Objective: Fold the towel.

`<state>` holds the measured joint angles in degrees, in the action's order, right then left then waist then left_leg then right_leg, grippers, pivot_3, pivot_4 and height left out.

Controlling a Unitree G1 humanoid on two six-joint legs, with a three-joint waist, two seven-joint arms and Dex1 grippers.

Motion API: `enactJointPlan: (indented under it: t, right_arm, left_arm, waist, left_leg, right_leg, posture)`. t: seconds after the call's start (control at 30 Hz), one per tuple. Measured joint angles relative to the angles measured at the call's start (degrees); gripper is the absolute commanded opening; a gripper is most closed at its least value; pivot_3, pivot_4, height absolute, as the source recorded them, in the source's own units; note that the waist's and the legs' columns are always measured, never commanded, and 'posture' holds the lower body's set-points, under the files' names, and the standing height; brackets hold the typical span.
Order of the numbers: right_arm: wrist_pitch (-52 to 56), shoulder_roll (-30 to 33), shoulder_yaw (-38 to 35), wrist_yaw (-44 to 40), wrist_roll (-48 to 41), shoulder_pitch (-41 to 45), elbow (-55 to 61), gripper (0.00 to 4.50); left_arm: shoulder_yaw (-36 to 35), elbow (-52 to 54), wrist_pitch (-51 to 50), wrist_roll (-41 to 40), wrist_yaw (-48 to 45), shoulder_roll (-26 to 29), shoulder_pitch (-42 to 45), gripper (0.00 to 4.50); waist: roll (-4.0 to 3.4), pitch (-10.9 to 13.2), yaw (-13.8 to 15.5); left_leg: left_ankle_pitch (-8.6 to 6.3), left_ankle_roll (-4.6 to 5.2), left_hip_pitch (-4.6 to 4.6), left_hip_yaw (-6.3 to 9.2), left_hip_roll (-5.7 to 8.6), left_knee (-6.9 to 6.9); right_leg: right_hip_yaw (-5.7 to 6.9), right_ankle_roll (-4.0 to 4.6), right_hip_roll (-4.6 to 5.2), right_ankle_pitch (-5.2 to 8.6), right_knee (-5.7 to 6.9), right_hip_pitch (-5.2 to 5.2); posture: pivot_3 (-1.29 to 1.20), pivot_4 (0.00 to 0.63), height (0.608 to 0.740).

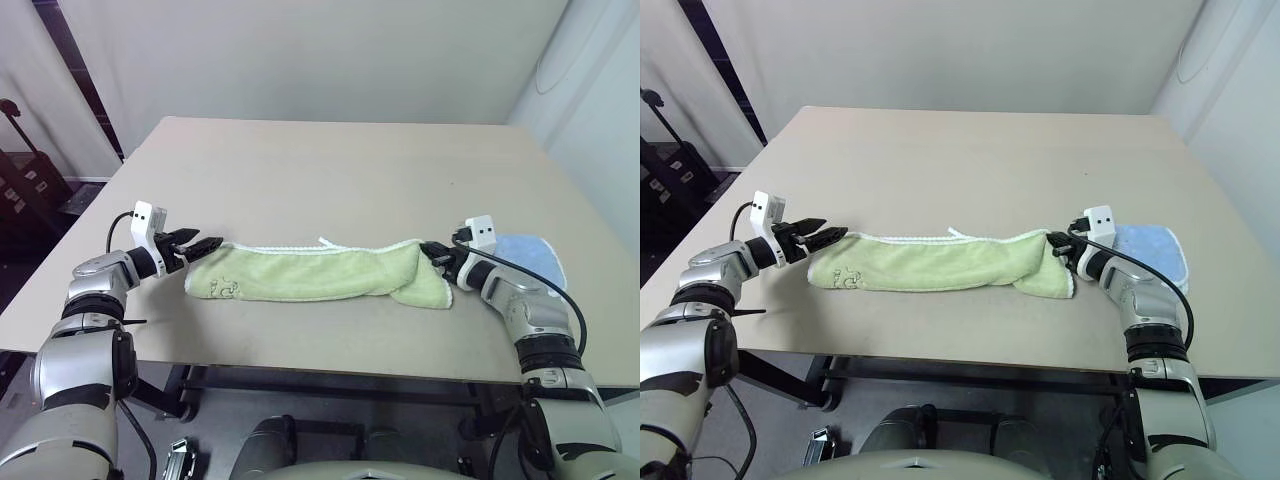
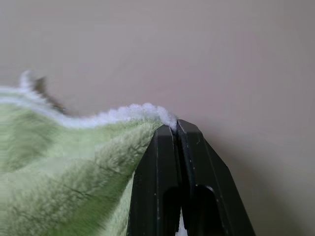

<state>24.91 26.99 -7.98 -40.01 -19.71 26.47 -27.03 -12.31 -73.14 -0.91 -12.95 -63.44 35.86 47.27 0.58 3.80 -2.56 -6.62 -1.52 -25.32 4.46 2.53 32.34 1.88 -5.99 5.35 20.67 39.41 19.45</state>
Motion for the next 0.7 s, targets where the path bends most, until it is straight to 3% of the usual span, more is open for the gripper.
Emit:
enactJointPlan:
  t: [0.17, 0.3, 0.47, 0.6, 0.7]
  right_arm:
    - [7.5, 0.4, -0.9, -0.7, -3.0, -0.7, 5.4, 2.15]
    - [14.9, 0.4, -7.5, 3.6, -8.9, -0.5, 12.3, 3.5]
    - [38.3, 1.6, -21.3, 11.6, -23.6, 1.5, 17.5, 3.5]
    - [58.3, 1.1, -29.2, 12.8, -38.3, -3.1, 23.3, 3.5]
    - [65.7, -1.2, -32.7, 16.8, -49.6, -9.3, 25.4, 3.5]
  left_arm:
    - [-1.6, 0.1, 0.9, -0.2, -0.2, 0.1, 0.0, 4.5]
    - [-3.0, 1.3, 1.6, -1.1, -2.0, 0.2, 0.0, 4.5]
    - [-3.3, 5.9, 1.4, -2.5, -6.6, 0.3, -0.2, 4.5]
    - [-3.2, 11.0, -1.1, -4.1, -9.6, -0.5, -1.5, 4.5]
    - [-3.0, 14.9, -3.8, -5.2, -11.2, -2.3, -3.3, 4.5]
  waist:
    - [0.0, 0.0, 0.0]
    - [0.0, 0.0, 0.2]
    - [0.03, 0.0, 0.3]
    - [0.03, 0.0, 0.2]
    - [0.04, 0.0, 0.1]
  left_leg:
    - [-0.01, -0.01, 0.0, 0.01, 0.0, 0.01]
    - [-0.02, -0.03, -0.04, 0.04, 0.02, 0.01]
    - [-0.09, -0.14, -0.05, 0.05, 0.03, -0.02]
    - [-0.01, -0.01, -0.09, 0.03, 0.01, -0.12]
    - [-0.01, 0.01, -0.09, 0.03, 0.01, -0.12]
  right_leg:
    - [0.0, 0.0, 0.02, 0.0, 0.01, 0.02]
    - [0.0, 0.01, 0.09, 0.0, -0.01, 0.03]
    - [0.0, 0.04, 0.13, 0.02, -0.06, 0.03]
    - [-0.01, 0.06, 0.14, 0.03, -0.07, -0.05]
    - [-0.01, 0.07, 0.14, 0.03, -0.06, -0.07]
  posture:
    - [0.0, 0.0, 0.709]
    - [0.0, 0.0, 0.709]
    - [0.0, 0.0, 0.709]
    - [0.0, 0.0, 0.709]
    - [0.0, 0.0, 0.709]
